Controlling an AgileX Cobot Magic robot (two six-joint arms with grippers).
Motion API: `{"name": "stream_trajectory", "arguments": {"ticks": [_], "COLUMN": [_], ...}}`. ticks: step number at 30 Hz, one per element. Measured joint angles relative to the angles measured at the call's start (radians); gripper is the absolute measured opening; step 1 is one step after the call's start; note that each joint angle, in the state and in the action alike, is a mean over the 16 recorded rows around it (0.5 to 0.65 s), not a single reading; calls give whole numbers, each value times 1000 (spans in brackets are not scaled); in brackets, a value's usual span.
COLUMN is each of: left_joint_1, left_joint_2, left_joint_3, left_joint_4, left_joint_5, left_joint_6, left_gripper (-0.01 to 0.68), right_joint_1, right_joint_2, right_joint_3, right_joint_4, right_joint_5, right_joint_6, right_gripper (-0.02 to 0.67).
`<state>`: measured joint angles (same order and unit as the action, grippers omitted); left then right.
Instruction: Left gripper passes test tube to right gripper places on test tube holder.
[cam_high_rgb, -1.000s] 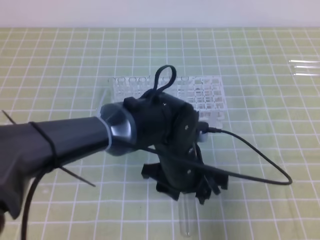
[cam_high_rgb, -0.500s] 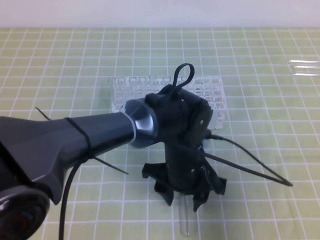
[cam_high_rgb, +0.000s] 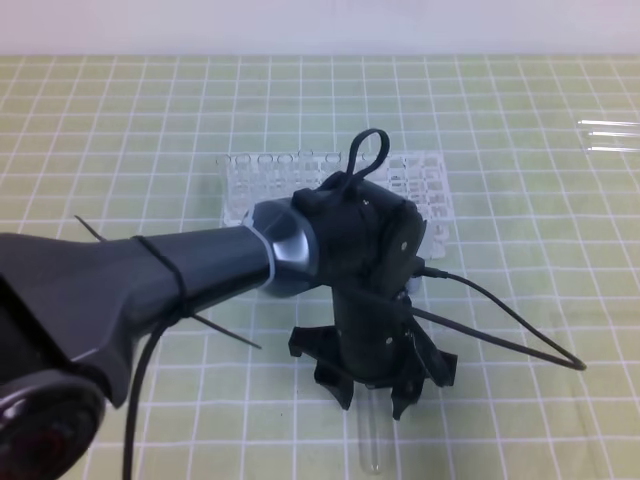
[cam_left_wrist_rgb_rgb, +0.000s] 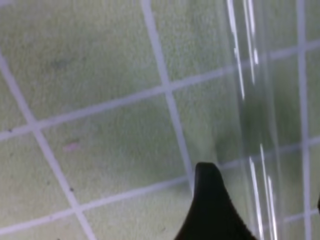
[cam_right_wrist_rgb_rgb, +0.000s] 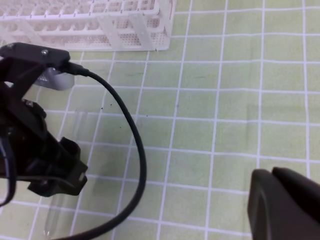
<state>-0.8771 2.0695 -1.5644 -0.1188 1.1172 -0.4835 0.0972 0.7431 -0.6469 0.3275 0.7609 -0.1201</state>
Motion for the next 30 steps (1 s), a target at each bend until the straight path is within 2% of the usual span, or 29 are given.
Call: {"name": "stream_trajectory", "arguments": {"ticks": [22,30], "left_joint_1": [-1,-7], "left_joint_2": [33,44], "left_joint_3": [-1,-1], "left_joint_4": [-18,12], "left_joint_5": [-55,-81], "left_joint_6": [66,71], "left_gripper": [402,372], "right_joint_1": [0,7], "right_joint_2": [0,0], "right_joint_3": [0,0], "right_joint_4": [-2,-3], "right_joint_5": [0,0], "right_joint_6": [0,-1], "right_gripper": [-16,-16]}}
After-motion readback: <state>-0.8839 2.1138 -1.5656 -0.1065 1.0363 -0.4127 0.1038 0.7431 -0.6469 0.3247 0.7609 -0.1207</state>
